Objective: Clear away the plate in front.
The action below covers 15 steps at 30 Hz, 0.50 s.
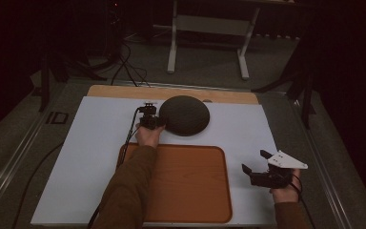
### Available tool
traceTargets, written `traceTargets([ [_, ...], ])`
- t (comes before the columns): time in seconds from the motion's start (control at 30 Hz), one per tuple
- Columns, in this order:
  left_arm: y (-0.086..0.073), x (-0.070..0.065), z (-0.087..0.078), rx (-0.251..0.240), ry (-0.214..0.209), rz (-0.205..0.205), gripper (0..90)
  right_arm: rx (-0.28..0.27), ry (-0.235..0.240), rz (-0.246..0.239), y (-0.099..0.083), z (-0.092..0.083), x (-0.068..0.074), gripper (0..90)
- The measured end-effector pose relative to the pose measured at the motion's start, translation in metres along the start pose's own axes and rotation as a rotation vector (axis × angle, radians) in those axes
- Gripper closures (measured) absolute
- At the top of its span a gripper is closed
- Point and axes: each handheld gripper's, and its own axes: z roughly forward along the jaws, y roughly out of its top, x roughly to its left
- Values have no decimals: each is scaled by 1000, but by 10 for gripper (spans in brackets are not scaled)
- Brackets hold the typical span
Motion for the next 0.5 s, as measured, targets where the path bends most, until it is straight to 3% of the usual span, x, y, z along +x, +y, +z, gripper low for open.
traceTargets([
  [0.23, 1, 10, 0, -1, -63, -125, 645, 4, -14, -1, -1, -2, -2, 110],
  [0.27, 0, 10, 0, -15, -59, -159, 663, 3, -13, 0, -1, -2, -2, 111],
  [0.3, 0, 10, 0, -15, -59, -159, 670, 3, -13, 0, -1, -2, -2, 111],
  [0.4, -3, 10, -1, -44, -66, -245, 699, 4, -15, 2, -1, -2, -3, 111],
  [0.5, -5, 10, -1, -66, -73, -280, 732, 4, -19, 4, -2, -4, -4, 110],
])
